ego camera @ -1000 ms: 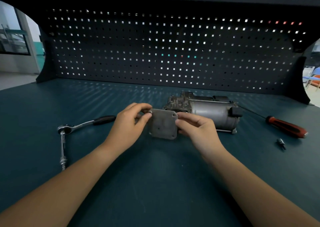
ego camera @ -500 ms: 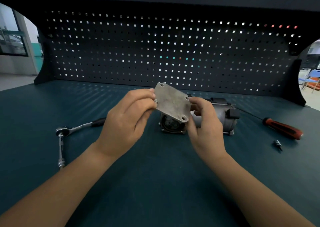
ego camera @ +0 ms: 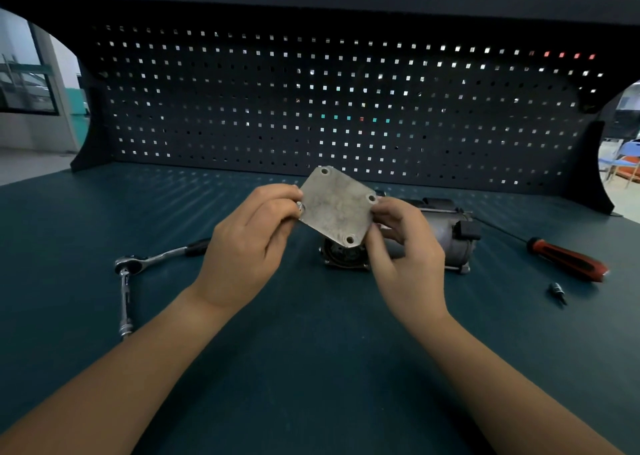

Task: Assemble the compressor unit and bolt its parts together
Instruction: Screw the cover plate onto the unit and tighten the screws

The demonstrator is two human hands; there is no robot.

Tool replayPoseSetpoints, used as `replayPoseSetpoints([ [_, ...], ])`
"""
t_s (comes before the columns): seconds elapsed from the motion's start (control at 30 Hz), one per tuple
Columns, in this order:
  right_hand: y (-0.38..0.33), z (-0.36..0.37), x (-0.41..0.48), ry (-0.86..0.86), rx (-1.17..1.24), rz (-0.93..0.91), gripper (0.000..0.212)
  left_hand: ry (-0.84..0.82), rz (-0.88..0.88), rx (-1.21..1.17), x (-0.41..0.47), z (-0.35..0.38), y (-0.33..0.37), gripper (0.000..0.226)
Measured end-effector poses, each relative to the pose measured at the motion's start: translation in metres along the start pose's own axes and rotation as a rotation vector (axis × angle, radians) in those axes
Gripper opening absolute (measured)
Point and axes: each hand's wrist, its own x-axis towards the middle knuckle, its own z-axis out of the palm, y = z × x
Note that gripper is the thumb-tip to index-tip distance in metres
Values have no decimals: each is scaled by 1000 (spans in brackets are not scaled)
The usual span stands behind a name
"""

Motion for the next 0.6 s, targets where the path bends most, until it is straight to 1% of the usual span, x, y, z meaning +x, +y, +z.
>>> replayPoseSetpoints([
  [0.07,-4,0,0,-4,30,84,24,-7,-14,0,-1,1,-1,15],
  [0.1,-6,1,1,-9,91,183,30,-11,-19,-2,-1,2,-1,15],
  [0.13,-9,1,3,-4,223,324,34,-18,-25,-8,-2,2,-1,14],
  [0.17,-11,1,6,18,418,491,35,-26,-35,-16,-2,2,-1,14],
  [0.2,-13,2,8,40,629,662,32,-36,-50,-24,-2,2,-1,14],
  [0.23,-13,1,10,58,808,791,25,-43,-69,-33,-3,3,-1,14],
  [0.27,-13,1,11,78,922,873,21,-45,-99,-47,-4,4,-1,13],
  [0.33,-13,1,12,100,1034,956,27,-39,-195,-105,-7,7,2,12],
  [0.37,-13,0,11,99,1048,979,28,-30,-266,-155,-8,9,4,16],
  [0.43,-12,1,10,65,1029,1014,19,-10,-472,-316,-9,14,9,31],
  [0.5,-12,0,10,47,991,1039,13,-19,-679,-472,-10,17,10,38],
  [0.53,-10,0,10,49,977,1046,12,-31,-730,-500,-11,18,9,38],
  [0.6,-8,0,9,55,962,1061,11,-53,-772,-519,-12,18,8,35],
])
